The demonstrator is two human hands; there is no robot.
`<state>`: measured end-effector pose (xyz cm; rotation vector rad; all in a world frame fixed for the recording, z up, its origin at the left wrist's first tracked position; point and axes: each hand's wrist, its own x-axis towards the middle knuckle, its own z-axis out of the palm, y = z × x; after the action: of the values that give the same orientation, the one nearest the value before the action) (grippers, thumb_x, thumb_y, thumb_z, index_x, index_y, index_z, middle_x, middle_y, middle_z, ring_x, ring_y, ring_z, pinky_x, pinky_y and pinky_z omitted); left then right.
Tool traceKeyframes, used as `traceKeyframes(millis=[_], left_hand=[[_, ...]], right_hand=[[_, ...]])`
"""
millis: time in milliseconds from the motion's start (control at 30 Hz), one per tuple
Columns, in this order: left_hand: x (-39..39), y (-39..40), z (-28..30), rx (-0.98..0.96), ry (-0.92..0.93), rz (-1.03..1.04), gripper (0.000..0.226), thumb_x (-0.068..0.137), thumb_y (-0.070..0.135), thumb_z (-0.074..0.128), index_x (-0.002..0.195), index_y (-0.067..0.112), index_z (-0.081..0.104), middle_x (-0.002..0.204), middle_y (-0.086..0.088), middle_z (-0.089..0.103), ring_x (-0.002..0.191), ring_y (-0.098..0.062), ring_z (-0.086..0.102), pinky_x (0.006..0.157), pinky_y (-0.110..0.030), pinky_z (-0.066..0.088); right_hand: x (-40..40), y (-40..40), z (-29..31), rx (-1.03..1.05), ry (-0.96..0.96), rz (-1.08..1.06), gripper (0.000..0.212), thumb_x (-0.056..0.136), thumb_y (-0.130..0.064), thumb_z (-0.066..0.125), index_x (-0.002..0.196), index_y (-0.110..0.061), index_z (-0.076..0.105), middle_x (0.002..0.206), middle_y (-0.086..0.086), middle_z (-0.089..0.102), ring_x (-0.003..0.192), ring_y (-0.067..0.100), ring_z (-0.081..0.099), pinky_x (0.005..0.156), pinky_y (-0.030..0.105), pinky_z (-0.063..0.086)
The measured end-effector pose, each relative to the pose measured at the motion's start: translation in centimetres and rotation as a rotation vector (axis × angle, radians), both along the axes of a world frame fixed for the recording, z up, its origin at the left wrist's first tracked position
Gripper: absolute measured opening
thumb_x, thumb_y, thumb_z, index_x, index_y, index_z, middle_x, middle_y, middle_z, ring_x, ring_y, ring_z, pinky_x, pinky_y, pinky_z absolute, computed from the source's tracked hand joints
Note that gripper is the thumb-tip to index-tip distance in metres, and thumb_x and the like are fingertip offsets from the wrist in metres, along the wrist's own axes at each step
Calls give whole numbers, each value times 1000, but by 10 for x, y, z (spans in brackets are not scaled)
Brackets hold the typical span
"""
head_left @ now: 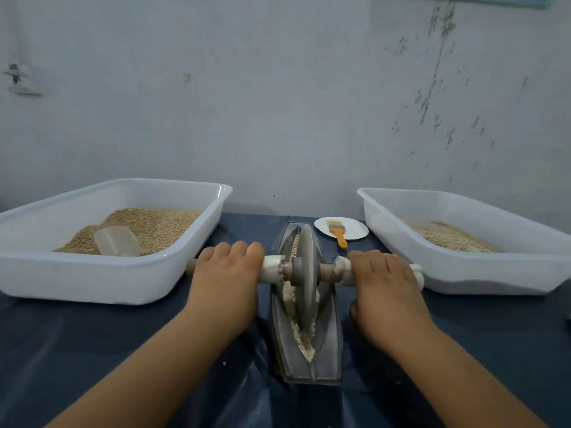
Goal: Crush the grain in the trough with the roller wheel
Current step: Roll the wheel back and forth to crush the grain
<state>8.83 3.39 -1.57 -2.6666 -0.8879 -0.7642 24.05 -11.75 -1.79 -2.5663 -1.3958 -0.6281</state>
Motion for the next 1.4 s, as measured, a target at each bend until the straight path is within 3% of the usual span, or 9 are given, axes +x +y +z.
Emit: traceKeyframes(millis=[100,300,533,633,800,967,1100,1233,1400], left_hand=[[5,-6,6,2,35,39,31,79,13,55,104,22,39,92,3,37,87,-20,40,80,-33,31],[-17,-20,-12,168,-171,-128,36,52,0,66,84,12,56,75,-5,49,69,-27,46,69,-42,42],[11,-9,6,40,23,16,33,77,13,54,105,21,40,98,1,44,93,-22,44,86,-34,32],[1,-13,-1,120,-106,-82,31,56,0,64,83,11,54,75,-5,47,68,-28,46,67,-41,40],[-20,-11,-23,150,-207,-128,30,59,-1,56,86,13,57,77,-3,47,68,-26,43,67,-38,36],[-3,-7,-8,-3,-79,-38,31,69,6,64,95,17,52,85,-1,49,78,-24,48,73,-35,38],[-13,-13,-12,5,-93,-46,34,63,6,67,93,15,56,83,-2,49,75,-24,47,70,-36,38],[-28,-14,-25,105,-191,-148,34,58,2,59,90,14,57,81,-2,48,71,-26,44,69,-39,38],[-5,-4,-11,4,-72,-51,31,65,7,67,92,15,54,84,-3,49,76,-25,47,72,-36,38]], right_hand=[[1,0,-3,-2,19,-30,67,83,-22,55,143,-25,25,133,-3,36,125,19,33,115,32,16],[-6,-41,-34,169,-24,64,83,42,-9,77,123,-10,60,109,8,59,99,35,59,97,42,33],[3,-12,-8,-6,67,-2,72,85,-33,53,147,-26,17,139,-4,31,127,17,31,113,28,15],[-1,-23,-14,-13,57,12,77,79,-28,58,146,-23,22,138,-2,33,128,20,33,116,33,17],[-7,-40,-27,144,-63,117,84,42,-16,78,124,-11,60,112,7,58,103,31,55,104,44,30],[-6,-12,1,-10,-13,13,73,84,-30,54,148,-24,18,143,-2,27,134,21,25,119,35,3],[-11,-17,-5,6,-17,7,74,81,-31,58,146,-22,24,141,0,31,133,23,28,120,38,0],[-16,-38,-23,196,-60,105,83,47,-21,77,126,-11,56,117,7,55,110,32,53,111,46,22],[-10,-19,-2,-5,0,-3,75,82,-32,57,148,-23,21,143,-1,30,135,22,27,119,36,-1]])
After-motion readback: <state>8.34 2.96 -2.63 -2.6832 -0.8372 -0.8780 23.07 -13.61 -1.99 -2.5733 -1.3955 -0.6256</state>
